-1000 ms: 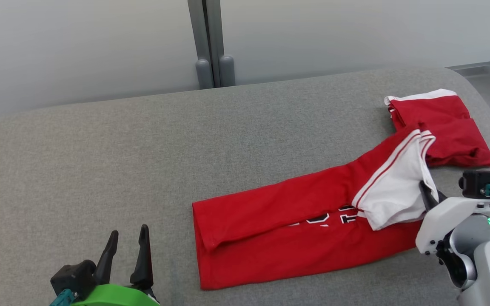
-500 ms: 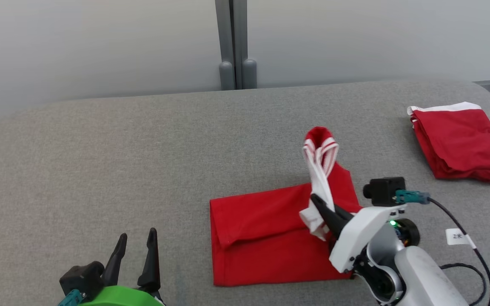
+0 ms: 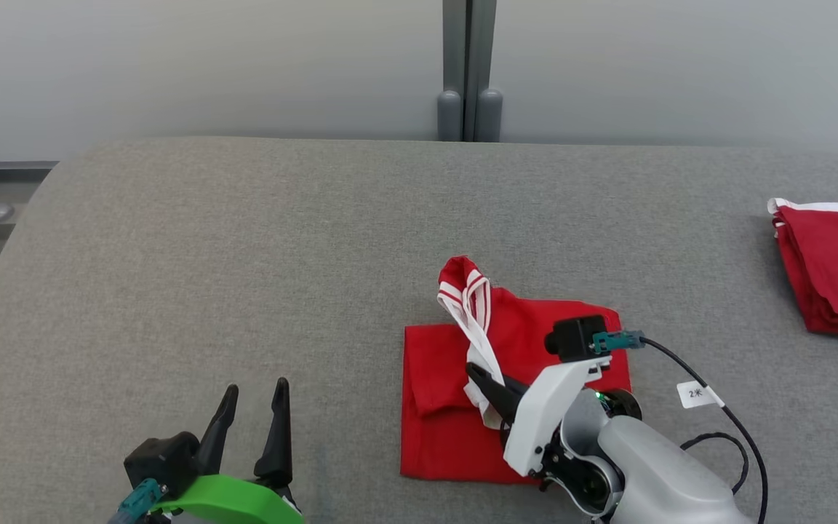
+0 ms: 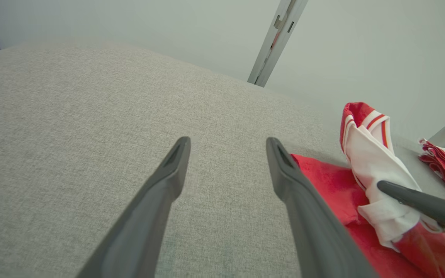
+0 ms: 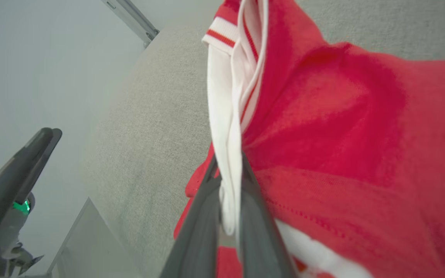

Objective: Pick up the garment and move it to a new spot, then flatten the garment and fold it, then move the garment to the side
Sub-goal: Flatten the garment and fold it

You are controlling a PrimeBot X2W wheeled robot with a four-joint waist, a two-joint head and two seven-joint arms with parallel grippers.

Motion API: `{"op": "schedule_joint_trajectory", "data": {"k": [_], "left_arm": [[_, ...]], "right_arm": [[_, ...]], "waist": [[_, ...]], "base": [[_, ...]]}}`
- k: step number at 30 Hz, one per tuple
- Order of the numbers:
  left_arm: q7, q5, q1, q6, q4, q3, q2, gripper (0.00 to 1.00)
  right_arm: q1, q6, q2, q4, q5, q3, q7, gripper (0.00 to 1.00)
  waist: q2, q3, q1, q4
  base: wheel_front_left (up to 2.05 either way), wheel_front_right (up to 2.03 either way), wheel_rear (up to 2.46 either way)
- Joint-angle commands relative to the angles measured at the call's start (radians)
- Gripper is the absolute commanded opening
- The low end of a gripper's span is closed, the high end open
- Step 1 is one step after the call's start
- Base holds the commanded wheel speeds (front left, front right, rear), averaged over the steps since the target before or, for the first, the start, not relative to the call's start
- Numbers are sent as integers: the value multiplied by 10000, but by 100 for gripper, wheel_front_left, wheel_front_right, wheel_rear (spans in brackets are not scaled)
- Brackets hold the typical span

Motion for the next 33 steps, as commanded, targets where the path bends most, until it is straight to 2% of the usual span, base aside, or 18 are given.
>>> {"op": "schedule_joint_trajectory", "data": {"k": [1, 2, 3, 4, 5, 12, 16, 21, 25, 28, 33], "left_arm": [[-29, 39, -175, -51, 52, -20, -12, 100], [-32, 45, -178, -59, 86, -34, -22, 100], [-34, 52, -183, -63, 110, -47, -34, 100], [-35, 57, -188, -63, 134, -58, -45, 100], [-37, 58, -196, -63, 154, -71, -57, 100], [-47, 81, -245, -78, 207, -167, -132, 100], [-58, 159, -271, -96, 165, -222, -163, 100], [-71, 265, -299, -117, 67, -277, -182, 100], [-76, 336, -307, -89, -32, -300, -188, 100], [-67, 378, -279, -34, -138, -321, -200, 100], [-63, 399, -258, -42, -209, -314, -166, 100]], "right_arm": [[-245, 0, -26, 243, 257, 236, -158, 4], [-405, 0, -25, 462, 491, 478, -244, 25], [-529, 0, -21, 574, 676, 698, -284, 35], [-643, 0, -21, 644, 896, 909, -331, 75], [-780, 0, -21, 686, 1210, 1182, -391, 100], [-1680, 0, -35, 840, 2532, 2414, -1208, 100], [-2229, 0, -34, 1145, 2515, 2769, -1894, 100], [-2777, 0, -34, 1578, 2232, 2663, -2769, 100], [-3243, 0, -34, 2262, 1370, 2114, -3233, 100], [-3598, 0, -99, 2724, 296, 1240, -3346, 100], [-2958, 0, -434, 2292, -2058, -621, -3351, 100]], "waist": [[0, 13, 0, 201], [0, 11, 0, 236], [0, 12, 0, 260], [0, 13, 0, 277], [0, 12, 0, 289], [0, 31, 0, 109], [0, 46, 0, -112], [0, 38, 0, -443], [0, 19, 0, -684], [0, 37, 0, -846], [0, 97, 0, -956]], "base": [[0, 0, 0], [0, 0, 0], [0, 0, 0], [0, 0, 0], [0, 0, 0], [0, 0, 0], [0, 0, 0], [0, 0, 0], [0, 0, 0], [0, 0, 0], [0, 0, 0]]}}
